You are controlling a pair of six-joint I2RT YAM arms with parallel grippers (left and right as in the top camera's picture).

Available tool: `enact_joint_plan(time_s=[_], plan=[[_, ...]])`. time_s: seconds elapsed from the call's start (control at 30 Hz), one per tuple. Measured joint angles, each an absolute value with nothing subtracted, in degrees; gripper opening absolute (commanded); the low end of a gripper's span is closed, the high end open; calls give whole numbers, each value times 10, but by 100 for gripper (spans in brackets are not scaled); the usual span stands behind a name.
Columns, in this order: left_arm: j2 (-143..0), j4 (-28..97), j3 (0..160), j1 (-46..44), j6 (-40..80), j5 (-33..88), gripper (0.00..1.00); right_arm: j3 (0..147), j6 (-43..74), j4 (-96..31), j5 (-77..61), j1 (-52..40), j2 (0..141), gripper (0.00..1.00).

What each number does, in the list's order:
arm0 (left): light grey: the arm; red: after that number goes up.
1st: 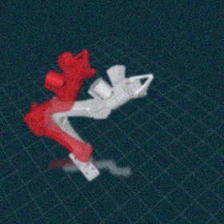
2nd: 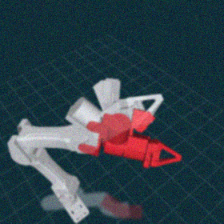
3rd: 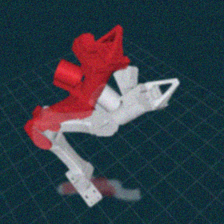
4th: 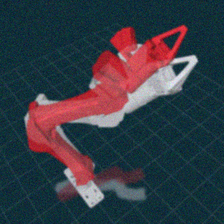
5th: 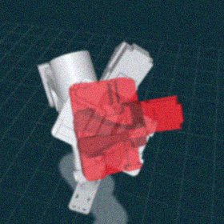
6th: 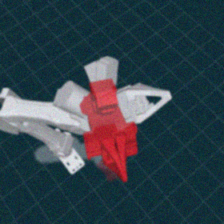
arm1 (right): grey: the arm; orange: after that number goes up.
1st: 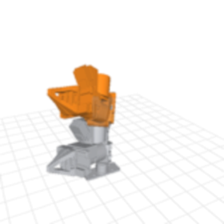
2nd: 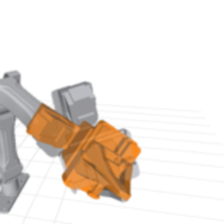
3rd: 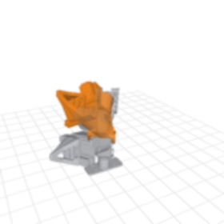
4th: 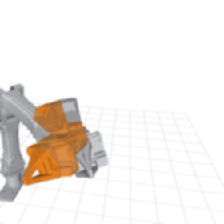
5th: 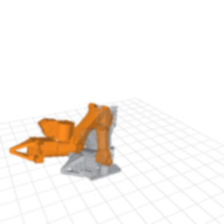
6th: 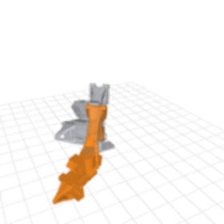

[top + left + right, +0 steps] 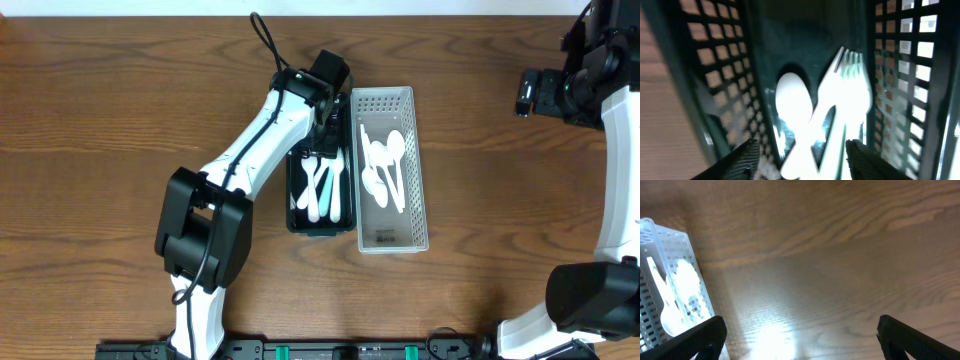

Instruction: Pack container

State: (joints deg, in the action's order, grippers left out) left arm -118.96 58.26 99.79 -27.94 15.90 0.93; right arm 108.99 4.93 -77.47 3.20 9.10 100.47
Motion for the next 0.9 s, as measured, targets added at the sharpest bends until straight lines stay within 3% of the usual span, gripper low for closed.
enact_joint_plan(time_s=[0.1,0.2,0.23,0.43,0.7,0.9], plan=[[-1164,577,998,-279,135,-18,74,1090,49,-750,32,91,1005,99],[-1110,560,998,-279,107,-46,96,1090,49,-716,32,90,1005,99],[-1081,550,998,-279,100,-62,98,1090,49,-698,32,88,1005,99],[-967,481,1009,-244,81,-123,98,1090,49,-585,23,37,1005,99],[-973,300,1014,-86,24,-150,98,1089,47,-319,12,-63,1028,99],[-992,311,1009,-29,-13,-149,98,1089,47,-318,20,-62,1046,99]])
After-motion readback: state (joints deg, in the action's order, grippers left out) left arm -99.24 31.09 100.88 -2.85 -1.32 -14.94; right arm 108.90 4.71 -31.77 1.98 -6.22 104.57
